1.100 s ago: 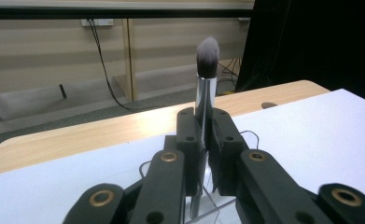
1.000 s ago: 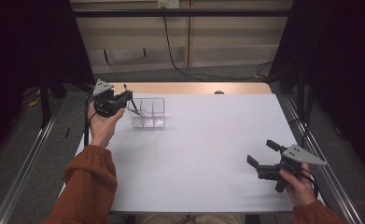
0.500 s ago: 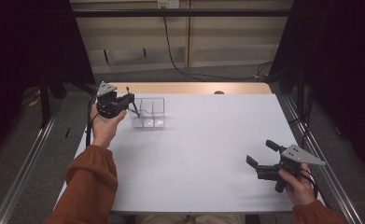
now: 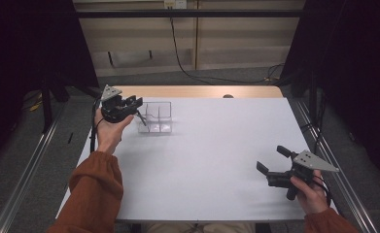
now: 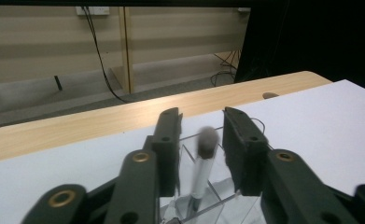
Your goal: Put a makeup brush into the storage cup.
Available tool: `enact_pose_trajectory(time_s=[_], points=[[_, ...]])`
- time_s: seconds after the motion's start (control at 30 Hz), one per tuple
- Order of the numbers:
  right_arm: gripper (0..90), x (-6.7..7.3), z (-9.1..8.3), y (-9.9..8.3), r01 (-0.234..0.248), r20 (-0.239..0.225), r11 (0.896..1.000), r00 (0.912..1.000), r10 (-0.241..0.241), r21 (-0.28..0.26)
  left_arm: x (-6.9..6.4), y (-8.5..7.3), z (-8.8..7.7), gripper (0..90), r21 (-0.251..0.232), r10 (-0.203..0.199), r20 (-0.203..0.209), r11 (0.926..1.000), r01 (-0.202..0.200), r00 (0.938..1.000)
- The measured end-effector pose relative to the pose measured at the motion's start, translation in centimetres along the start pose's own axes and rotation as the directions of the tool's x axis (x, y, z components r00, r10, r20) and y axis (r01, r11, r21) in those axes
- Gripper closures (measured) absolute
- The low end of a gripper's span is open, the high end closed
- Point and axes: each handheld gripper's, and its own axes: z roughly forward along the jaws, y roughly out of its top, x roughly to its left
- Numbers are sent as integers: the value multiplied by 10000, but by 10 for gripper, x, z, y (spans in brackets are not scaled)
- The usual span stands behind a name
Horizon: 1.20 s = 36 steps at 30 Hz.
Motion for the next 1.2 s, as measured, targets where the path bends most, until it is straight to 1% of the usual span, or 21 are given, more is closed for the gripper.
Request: enact_pose_trajectory(time_s=[0.1, 0.17, 0.2, 0.27, 0.3, 0.37, 0.43, 0.5, 0.6, 0.63, 0.67, 0.7, 0.77, 0.9, 0.97, 1.0, 1.1, 1.2], points=[[2, 0, 0, 0, 1, 6, 10000, 10000, -1, 3, 0, -1, 0, 554, -60, 106, -81, 9999, -107, 9999], [2, 0, 0, 0, 12, -2, 10000, 10000, -12, -3, 0, -1, 1, 473, -175, 65, -60, 9998, -66, 10000], [2, 0, 0, 0, 12, -3, 10000, 10000, -12, -7, 0, -1, 1, 433, -160, 133, -145, 9998, -135, 9998], [2, 0, 0, 0, 4, -14, 10000, 10000, -4, -10, 1, -1, 0, 365, -159, 38, -143, 9999, -40, 9999], [2, 0, 0, 0, 9, -24, 10000, 10000, -9, -1, 1, -1, 0, 332, -146, 82, -166, 9999, -85, 9998], [2, 0, 0, 0, 8, -31, 10000, 10000, -9, -13, 2, -2, 0, 283, -151, -5, -213, 9999, 2, 9998], [1, 0, 0, 0, -8, -15, 10000, 10000, 8, 8, 2, -2, 0, 268, -44, -22, -194, 10000, 22, 9998], [2, 0, 0, 0, -16, -3, 10000, 10000, 16, -11, 2, -2, 0, 228, -113, -102, -147, 9999, 100, 9998], [2, -1, 0, 0, -59, 2, 10000, 10000, 59, 7, 2, -1, 0, 164, -113, 16, -217, 9999, -18, 9998], [2, -1, 0, 0, -53, 16, 10000, 10000, 53, 3, 3, -2, 0, 147, -100, -39, -238, 9999, 37, 9997], [2, -1, 0, 0, -33, 16, 10000, 10000, 33, -14, 3, -2, -1, 122, -108, -185, -161, 9998, 183, 9997], [2, -1, 0, 0, -27, 19, 10000, 10000, 27, -28, 3, -2, -1, 105, -84, -190, -97, 9998, 189, 9998], [2, -1, 0, 0, -37, 42, 10000, 10000, 37, -11, 1, -1, -3, 82, -111, 12, -129, 9999, -13, 9999], [2, -2, -1, -1, 17, 70, 10000, 10000, -17, 15, 3, 1, -6, 61, -214, -13, -184, 9998, 9, 9998], [1, -2, -2, -1, -51, 113, 10000, 9999, 52, -23, 5, 1, -7, 51, -244, -94, -196, 9997, 89, 9998], [2, -3, -2, -1, -69, 128, 10000, 9999, 69, -21, 6, 1, -8, 51, -145, -91, -246, 9999, 88, 9997], [2, -3, -2, -1, -63, 134, 10000, 9999, 64, -59, 6, 0, -11, 44, -124, -233, -155, 9997, 231, 9996], [2, -3, -3, -1, -74, 172, 9999, 9998, 75, -81, 7, -3, -15, 31, -171, -111, -19, 9998, 111, 9999]])
